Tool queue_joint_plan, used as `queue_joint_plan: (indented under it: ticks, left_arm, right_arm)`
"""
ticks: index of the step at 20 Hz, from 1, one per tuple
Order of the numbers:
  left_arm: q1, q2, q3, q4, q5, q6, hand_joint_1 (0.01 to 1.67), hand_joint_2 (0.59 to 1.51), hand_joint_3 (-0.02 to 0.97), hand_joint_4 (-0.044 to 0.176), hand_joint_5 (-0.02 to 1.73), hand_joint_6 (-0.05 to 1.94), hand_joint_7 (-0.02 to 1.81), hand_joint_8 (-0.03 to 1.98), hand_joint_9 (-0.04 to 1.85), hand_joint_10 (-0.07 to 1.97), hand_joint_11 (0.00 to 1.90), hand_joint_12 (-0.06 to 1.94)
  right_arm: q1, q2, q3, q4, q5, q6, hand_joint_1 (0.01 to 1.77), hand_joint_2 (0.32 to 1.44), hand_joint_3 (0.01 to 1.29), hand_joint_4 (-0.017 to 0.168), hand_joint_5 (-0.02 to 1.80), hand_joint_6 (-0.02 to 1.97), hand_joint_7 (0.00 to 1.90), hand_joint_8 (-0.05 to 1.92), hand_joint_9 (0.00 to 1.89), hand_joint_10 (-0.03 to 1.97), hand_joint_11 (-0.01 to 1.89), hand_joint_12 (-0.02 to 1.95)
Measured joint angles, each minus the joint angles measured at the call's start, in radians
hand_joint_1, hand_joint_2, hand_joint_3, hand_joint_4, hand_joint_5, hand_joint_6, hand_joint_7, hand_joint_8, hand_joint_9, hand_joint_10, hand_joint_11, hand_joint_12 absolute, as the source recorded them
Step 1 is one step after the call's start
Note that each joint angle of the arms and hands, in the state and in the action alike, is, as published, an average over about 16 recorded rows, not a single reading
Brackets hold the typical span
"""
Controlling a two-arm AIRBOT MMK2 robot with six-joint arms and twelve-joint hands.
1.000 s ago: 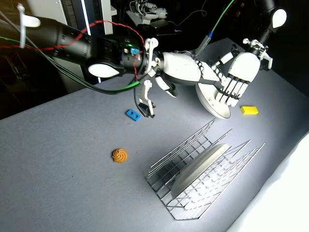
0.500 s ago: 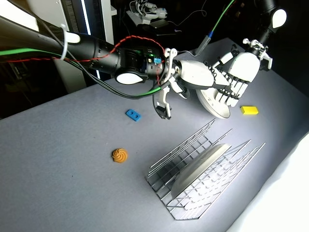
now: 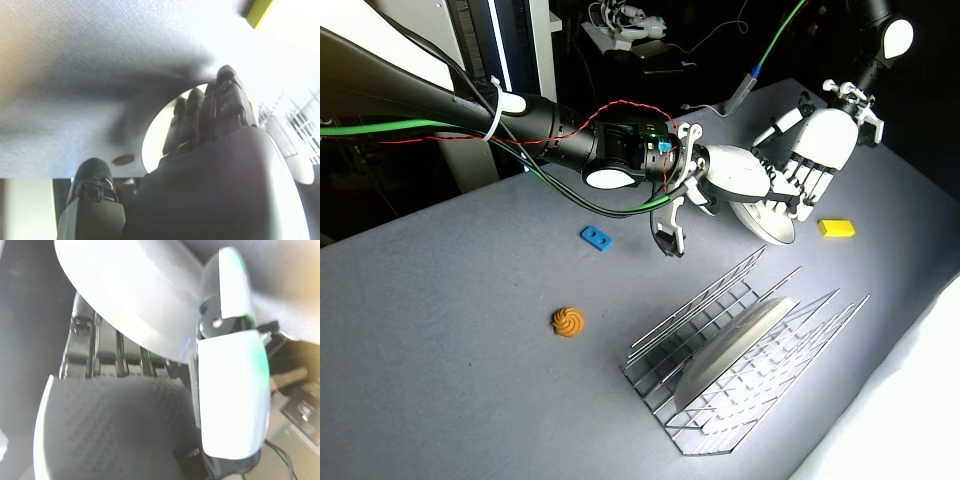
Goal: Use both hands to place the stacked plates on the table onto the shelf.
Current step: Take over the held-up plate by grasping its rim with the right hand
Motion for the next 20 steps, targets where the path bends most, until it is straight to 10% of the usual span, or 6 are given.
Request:
queue_joint_plan:
  ticks: [12,20]
  left_arm:
    - [-0.023,-0.003,0.002,0.014,-0.006,-0.013,0.02,1.121,0.013,-0.005,0.06,-0.01,0.05,-0.01,0.00,-0.03,0.02,0.06]
    - [-0.127,-0.001,0.012,0.056,-0.026,-0.054,0.02,1.123,0.012,-0.001,0.07,0.00,0.07,-0.01,0.04,-0.01,0.03,0.07]
  right_arm:
    - [-0.005,-0.021,0.008,-0.010,0.031,0.000,1.15,1.03,0.01,-0.004,0.81,0.56,0.95,0.35,1.03,0.34,0.79,1.17]
    - [-0.010,-0.019,0.008,-0.013,0.049,0.001,1.19,0.97,0.01,-0.007,0.87,0.83,1.05,0.59,1.14,0.75,1.00,1.17]
